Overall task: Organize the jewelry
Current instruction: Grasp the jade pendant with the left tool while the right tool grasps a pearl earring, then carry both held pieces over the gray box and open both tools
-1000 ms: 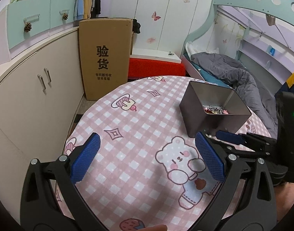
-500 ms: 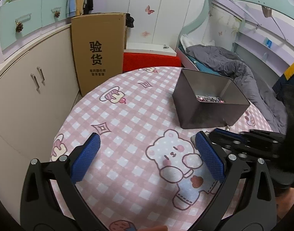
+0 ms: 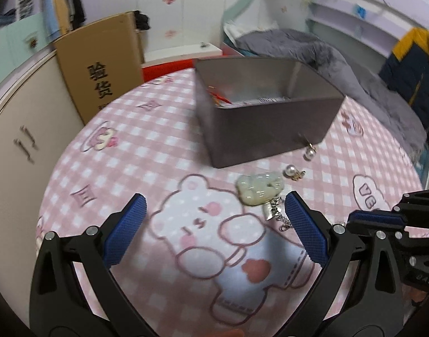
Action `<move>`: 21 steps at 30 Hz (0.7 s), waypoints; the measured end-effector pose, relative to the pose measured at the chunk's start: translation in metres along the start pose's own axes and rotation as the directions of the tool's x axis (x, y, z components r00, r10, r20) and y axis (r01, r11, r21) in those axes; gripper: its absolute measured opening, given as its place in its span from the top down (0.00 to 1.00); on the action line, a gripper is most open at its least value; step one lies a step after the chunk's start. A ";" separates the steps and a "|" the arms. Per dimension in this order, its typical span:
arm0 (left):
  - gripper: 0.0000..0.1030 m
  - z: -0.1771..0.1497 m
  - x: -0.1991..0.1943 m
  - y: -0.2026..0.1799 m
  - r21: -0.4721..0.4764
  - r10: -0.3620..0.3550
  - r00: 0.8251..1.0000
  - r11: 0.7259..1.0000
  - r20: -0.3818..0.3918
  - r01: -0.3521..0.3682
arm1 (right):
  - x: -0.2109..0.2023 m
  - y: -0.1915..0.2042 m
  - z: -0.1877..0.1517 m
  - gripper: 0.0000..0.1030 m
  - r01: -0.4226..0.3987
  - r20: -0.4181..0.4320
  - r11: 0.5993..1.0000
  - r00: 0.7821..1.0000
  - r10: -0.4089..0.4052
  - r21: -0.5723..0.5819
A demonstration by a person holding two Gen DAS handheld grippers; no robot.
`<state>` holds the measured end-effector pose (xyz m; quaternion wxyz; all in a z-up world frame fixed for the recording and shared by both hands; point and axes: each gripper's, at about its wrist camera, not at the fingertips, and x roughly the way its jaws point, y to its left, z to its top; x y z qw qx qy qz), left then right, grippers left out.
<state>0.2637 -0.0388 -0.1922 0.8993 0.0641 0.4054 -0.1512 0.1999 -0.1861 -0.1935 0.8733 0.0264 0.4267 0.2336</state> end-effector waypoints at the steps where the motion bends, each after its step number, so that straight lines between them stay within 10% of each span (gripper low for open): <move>1: 0.06 0.001 0.004 -0.005 0.016 -0.001 1.000 1.000 -0.007 0.001 | 0.000 -0.001 -0.001 0.93 0.002 -0.002 1.000 1.000 -0.002 0.002; 6: 0.09 0.007 0.014 -0.019 0.040 -0.026 0.999 0.999 -0.027 0.027 | 0.001 -0.002 0.000 0.93 0.007 0.004 1.000 1.000 -0.008 0.005; 10: 0.60 0.008 0.019 -0.025 0.053 -0.069 0.997 0.996 -0.044 0.071 | 0.002 -0.004 -0.002 0.93 0.006 0.003 1.000 1.000 -0.006 0.003; 21: 0.60 -0.003 -0.007 0.007 -0.047 -0.126 0.992 0.991 -0.015 0.125 | -0.016 0.005 0.025 0.93 -0.027 0.055 0.999 0.998 0.029 -0.039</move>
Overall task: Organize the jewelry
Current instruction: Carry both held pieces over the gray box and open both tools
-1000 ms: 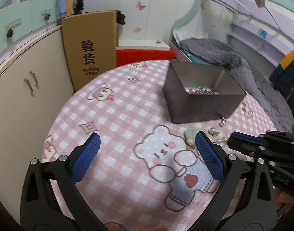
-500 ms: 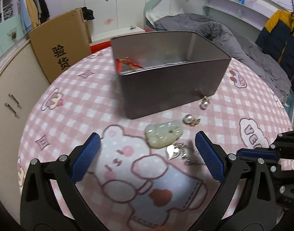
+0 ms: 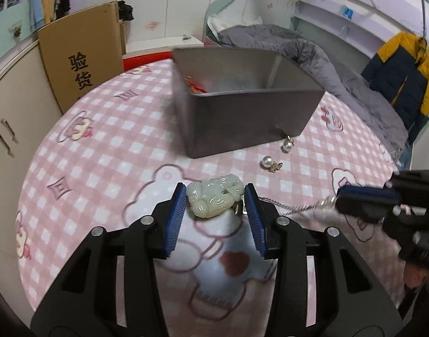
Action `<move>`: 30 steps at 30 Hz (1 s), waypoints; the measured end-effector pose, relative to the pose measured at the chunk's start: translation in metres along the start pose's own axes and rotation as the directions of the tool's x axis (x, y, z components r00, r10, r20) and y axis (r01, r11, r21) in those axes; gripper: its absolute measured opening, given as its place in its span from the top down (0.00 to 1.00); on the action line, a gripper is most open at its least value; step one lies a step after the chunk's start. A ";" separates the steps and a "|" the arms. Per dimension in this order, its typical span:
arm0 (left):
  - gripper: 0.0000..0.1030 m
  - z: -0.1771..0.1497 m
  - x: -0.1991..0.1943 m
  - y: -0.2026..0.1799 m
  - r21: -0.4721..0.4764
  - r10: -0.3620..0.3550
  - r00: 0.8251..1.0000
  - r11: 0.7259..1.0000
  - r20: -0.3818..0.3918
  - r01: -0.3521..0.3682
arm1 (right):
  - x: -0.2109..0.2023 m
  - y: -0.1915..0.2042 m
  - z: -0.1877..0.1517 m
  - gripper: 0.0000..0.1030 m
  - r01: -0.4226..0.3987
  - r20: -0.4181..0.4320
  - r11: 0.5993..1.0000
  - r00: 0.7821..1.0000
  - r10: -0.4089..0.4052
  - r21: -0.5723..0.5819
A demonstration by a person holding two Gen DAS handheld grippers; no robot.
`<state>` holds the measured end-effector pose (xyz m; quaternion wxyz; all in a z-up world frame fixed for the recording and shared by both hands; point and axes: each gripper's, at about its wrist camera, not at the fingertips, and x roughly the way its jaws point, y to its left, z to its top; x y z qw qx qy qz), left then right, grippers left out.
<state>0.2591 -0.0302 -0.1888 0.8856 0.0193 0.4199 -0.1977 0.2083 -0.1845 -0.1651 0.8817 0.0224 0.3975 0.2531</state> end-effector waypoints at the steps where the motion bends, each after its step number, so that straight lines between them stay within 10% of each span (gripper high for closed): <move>1: 0.60 0.000 -0.005 0.004 -0.005 0.003 1.000 1.000 0.009 -0.003 | -0.004 0.002 0.005 0.93 -0.007 0.011 1.000 1.000 0.008 -0.010; 16: 0.60 0.055 -0.095 0.007 0.036 0.012 0.972 0.999 0.235 -0.021 | -0.081 0.012 0.083 0.93 0.043 0.229 0.990 0.973 -0.012 -0.133; 30: 0.59 0.127 -0.079 -0.011 0.078 -0.058 0.961 0.996 0.269 0.038 | -0.091 -0.005 0.161 0.93 0.084 0.323 0.986 0.946 -0.033 -0.144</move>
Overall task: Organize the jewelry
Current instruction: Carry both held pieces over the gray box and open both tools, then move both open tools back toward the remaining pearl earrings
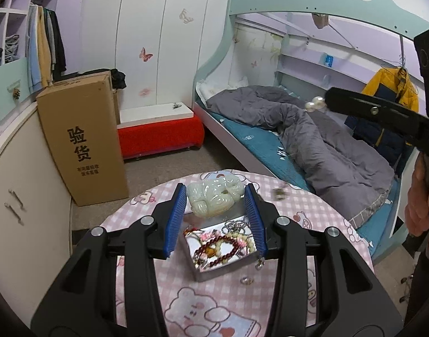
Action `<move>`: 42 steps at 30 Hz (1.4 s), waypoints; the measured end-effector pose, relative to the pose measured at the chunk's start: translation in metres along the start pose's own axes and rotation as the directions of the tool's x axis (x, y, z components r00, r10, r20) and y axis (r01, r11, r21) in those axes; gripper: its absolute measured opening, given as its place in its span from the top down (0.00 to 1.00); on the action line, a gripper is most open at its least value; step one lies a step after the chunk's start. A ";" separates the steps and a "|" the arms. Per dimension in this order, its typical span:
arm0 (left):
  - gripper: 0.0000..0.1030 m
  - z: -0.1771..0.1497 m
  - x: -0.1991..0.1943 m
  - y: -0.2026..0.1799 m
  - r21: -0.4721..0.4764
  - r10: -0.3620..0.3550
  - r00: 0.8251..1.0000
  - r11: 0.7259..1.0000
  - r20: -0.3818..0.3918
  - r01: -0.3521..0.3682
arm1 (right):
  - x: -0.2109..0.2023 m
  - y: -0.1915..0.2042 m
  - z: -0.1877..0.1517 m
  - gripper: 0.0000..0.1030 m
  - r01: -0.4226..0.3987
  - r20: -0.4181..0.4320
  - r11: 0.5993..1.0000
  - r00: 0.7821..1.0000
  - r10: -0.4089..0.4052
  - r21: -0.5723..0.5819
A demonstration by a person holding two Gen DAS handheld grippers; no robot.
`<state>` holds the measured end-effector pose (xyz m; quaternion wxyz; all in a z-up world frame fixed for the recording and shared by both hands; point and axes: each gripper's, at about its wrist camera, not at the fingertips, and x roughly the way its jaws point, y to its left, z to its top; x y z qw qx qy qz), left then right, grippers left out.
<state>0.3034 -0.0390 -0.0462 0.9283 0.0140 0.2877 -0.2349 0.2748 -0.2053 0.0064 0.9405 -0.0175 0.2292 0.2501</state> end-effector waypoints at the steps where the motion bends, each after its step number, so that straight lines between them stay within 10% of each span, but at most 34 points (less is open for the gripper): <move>1: 0.59 0.001 0.004 0.000 -0.002 -0.001 1.000 1.000 -0.006 0.001 | 0.003 -0.002 -0.001 0.93 -0.003 -0.006 1.000 1.000 0.003 0.008; 3: 0.57 0.002 0.011 0.001 -0.007 0.004 1.000 1.000 -0.013 -0.004 | 0.013 -0.007 -0.004 0.93 -0.001 -0.027 1.000 1.000 0.001 0.021; 7: 0.13 0.000 0.020 0.005 -0.010 0.086 0.996 0.996 -0.011 -0.086 | 0.039 -0.019 -0.016 0.90 0.003 -0.082 0.998 0.997 0.002 0.066; 9: 0.10 -0.002 0.017 0.009 -0.029 0.108 0.994 0.994 0.006 -0.107 | 0.052 -0.029 -0.025 0.64 0.018 -0.124 0.993 0.992 -0.004 0.114; 11: 0.09 -0.004 0.013 0.015 -0.053 0.147 0.989 0.988 0.006 -0.147 | 0.053 -0.037 -0.031 0.07 0.052 -0.118 0.986 0.992 -0.033 0.157; 42: 0.07 0.005 -0.103 -0.011 -0.084 0.252 0.938 0.967 0.237 -0.239 | -0.036 -0.028 -0.017 0.08 0.157 0.054 0.968 0.984 -0.171 0.197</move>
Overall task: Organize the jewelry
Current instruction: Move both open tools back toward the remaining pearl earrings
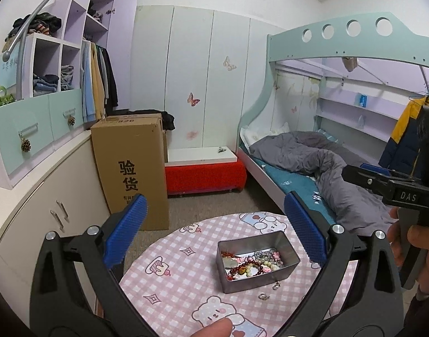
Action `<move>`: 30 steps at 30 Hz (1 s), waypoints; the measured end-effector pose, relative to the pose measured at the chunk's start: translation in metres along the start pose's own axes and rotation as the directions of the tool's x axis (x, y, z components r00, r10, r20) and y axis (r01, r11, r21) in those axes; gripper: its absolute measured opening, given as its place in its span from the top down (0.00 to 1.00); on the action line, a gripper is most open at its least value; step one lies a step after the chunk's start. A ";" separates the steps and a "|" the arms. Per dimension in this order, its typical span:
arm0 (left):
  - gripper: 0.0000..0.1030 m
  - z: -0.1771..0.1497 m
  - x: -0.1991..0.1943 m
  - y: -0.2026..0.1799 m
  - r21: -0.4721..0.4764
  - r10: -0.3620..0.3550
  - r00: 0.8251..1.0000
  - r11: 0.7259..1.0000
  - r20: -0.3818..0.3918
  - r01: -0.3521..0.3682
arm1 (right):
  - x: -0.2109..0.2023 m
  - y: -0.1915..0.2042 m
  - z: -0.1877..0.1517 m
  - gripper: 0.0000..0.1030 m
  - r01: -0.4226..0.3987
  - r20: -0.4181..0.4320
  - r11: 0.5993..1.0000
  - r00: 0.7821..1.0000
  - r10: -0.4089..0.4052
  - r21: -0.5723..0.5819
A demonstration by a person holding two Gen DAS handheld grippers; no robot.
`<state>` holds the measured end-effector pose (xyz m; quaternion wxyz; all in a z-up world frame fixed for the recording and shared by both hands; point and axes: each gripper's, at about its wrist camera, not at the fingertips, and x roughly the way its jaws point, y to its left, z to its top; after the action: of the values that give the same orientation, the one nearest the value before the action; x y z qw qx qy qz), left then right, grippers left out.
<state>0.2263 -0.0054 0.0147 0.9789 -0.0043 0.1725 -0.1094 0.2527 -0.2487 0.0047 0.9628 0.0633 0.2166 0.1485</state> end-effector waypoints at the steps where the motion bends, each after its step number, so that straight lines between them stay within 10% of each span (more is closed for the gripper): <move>1: 0.07 -0.001 -0.001 0.000 -0.002 -0.003 1.000 1.000 0.001 0.003 | -0.003 0.000 -0.002 0.08 0.002 0.003 1.000 1.000 -0.002 -0.001; 12: 0.06 -0.052 0.006 0.003 -0.051 -0.050 0.995 0.998 -0.091 0.045 | -0.021 -0.015 -0.047 0.08 0.076 -0.035 0.996 0.997 -0.074 0.041; 30: 0.07 -0.165 0.094 -0.039 -0.035 -0.073 0.900 0.997 -0.430 0.065 | 0.023 -0.043 -0.148 0.08 0.135 -0.301 0.984 0.949 -0.096 0.114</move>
<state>0.2487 -0.0588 -0.1701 0.9119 0.0044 0.3856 -0.1405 0.2186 -0.2735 -0.1451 0.9206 0.0919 0.3701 0.0848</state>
